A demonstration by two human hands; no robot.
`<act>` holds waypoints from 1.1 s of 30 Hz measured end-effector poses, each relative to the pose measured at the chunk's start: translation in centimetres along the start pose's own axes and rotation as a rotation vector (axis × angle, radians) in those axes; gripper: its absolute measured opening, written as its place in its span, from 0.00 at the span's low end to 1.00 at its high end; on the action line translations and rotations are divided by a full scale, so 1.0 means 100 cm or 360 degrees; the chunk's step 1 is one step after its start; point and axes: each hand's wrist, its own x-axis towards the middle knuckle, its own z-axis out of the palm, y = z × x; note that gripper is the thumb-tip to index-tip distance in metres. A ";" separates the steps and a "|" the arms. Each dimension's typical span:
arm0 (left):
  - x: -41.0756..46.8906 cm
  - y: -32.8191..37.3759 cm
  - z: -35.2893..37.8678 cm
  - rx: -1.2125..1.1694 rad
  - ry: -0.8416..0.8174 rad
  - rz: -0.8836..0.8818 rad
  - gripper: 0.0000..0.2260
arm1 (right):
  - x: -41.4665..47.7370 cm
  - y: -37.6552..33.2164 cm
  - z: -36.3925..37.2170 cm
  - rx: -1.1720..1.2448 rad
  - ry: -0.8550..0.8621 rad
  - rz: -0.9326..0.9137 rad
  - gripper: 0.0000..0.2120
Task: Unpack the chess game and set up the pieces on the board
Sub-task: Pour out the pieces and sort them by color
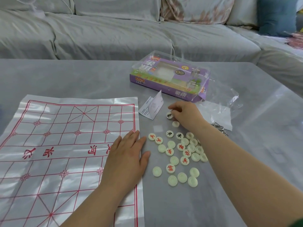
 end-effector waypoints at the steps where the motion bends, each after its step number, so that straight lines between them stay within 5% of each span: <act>1: 0.001 0.000 0.000 0.0015 -0.0041 -0.0005 0.30 | -0.001 0.000 0.000 0.0007 -0.0020 0.0007 0.13; 4: 0.001 0.000 0.001 0.0058 -0.0045 0.0019 0.24 | 0.000 0.000 0.000 0.0030 -0.0045 0.0052 0.12; 8: 0.000 0.000 0.001 -0.0078 0.0008 0.0027 0.37 | -0.001 0.001 0.002 -0.0045 -0.0055 0.0046 0.12; 13: 0.000 0.001 0.000 -0.0052 0.0012 0.0018 0.33 | -0.010 0.000 0.001 -0.0051 0.0009 0.0073 0.14; 17: -0.001 0.003 -0.002 -0.0074 -0.0039 0.0034 0.41 | -0.023 0.005 -0.003 -0.0064 -0.0004 0.0049 0.13; 26: -0.002 0.001 -0.003 0.0101 0.0089 0.0059 0.19 | -0.065 0.019 0.002 -0.0336 0.0020 -0.0085 0.12; 33: -0.003 0.002 -0.014 -0.0132 0.0054 0.0125 0.23 | -0.069 0.009 0.012 -0.0430 -0.0001 -0.0152 0.14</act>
